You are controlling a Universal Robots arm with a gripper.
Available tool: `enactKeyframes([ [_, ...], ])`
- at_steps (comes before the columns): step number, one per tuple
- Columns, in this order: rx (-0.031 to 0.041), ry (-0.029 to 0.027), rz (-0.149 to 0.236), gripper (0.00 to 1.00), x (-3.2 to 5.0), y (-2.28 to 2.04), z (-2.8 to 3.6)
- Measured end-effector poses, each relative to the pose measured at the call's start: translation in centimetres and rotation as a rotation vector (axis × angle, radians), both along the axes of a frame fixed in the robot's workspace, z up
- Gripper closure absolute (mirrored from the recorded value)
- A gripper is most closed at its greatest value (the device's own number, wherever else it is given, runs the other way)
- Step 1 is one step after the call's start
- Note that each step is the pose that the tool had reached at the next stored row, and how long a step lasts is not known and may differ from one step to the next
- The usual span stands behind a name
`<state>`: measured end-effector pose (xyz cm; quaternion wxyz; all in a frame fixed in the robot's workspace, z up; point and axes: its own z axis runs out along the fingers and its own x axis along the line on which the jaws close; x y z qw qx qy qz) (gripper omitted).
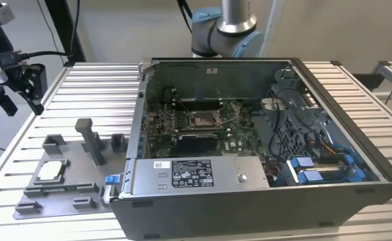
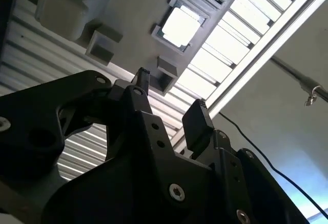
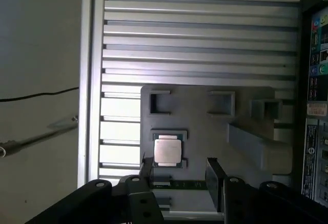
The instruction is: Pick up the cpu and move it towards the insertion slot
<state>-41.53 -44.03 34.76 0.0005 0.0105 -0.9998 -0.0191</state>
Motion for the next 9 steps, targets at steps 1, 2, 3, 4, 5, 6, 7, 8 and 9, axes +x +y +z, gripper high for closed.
enactKeyframes([
  [1,0.0000,0.0000,0.000,1.00,0.00,0.00,0.00],
  [2,0.0000,0.0000,0.000,1.00,0.00,0.00,0.00],
  [3,0.0000,0.0000,0.000,1.00,0.00,0.00,0.00],
  [4,0.0000,0.0000,0.000,1.00,0.00,0.00,0.00],
  [5,0.0000,0.0000,0.000,1.00,0.00,0.00,0.00],
  [6,0.0000,0.0000,0.000,1.00,0.00,0.00,0.00],
  [7,0.0000,0.0000,0.000,1.00,0.00,0.00,0.00],
  [8,0.0000,0.0000,0.000,1.00,0.00,0.00,0.00],
  [9,0.0000,0.0000,0.000,0.00,0.00,0.00,0.00],
])
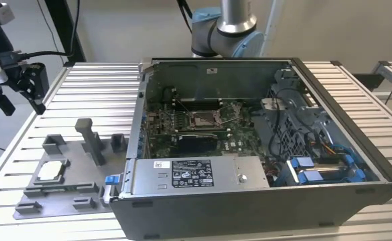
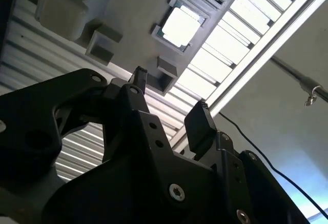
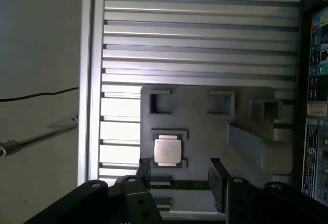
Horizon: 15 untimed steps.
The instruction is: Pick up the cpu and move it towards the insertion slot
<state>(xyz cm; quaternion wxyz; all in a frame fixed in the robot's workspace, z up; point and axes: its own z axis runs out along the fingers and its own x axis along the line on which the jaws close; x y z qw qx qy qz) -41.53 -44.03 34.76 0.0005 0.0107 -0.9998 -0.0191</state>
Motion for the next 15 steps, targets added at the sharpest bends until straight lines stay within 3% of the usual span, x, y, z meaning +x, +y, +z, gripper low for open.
enactKeyframes([
  [6,-0.0001,0.0001,0.000,0.00,0.00,0.00,-0.03],
  [15,-0.0001,0.0001,0.000,0.00,0.00,0.02,-1.06],
])
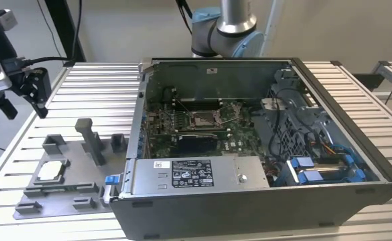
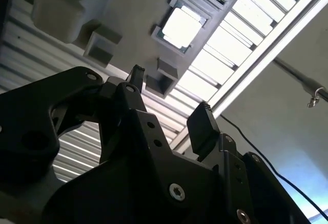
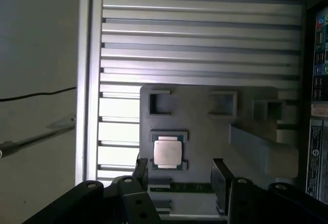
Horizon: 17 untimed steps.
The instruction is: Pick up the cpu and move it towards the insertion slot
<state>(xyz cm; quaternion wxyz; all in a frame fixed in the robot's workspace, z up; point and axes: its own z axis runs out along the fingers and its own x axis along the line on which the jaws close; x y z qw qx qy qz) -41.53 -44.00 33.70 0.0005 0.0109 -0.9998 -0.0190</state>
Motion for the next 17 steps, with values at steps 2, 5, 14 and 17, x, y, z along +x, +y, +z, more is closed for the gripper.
enactKeyframes([
  [2,0.0000,0.0001,0.000,0.00,0.00,0.01,-0.25],
  [5,0.0001,0.0000,0.000,0.00,0.00,0.03,-0.59],
  [14,0.0000,0.0001,0.000,0.00,0.00,0.04,-1.51],
  [17,0.0000,0.0001,0.000,0.00,0.00,0.05,-1.81],
])
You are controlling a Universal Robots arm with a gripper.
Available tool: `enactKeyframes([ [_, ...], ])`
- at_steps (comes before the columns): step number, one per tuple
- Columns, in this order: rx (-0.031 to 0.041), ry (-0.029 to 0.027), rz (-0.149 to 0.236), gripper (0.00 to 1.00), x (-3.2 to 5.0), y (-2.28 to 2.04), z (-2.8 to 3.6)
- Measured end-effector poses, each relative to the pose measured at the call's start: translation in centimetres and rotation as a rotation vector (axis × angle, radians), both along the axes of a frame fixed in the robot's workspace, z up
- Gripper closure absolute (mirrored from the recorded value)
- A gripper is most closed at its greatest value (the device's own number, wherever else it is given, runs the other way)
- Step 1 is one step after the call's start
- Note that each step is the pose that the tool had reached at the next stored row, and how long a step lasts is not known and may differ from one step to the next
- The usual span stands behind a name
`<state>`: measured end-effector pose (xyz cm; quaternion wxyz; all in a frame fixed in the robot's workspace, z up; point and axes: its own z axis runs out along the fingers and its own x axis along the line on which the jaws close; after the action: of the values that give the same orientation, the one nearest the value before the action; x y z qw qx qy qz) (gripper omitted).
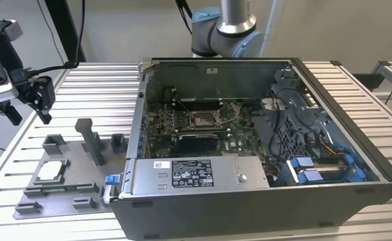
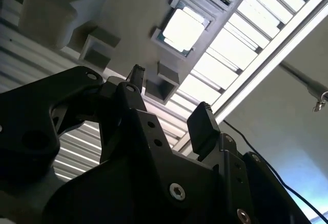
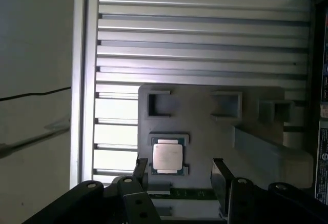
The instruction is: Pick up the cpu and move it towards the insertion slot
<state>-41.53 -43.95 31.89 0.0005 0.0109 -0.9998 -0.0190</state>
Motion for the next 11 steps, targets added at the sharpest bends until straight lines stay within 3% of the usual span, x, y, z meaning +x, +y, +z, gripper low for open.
enactKeyframes([
  [11,0.0000,0.0000,0.000,0.00,0.00,0.02,-1.05],
])
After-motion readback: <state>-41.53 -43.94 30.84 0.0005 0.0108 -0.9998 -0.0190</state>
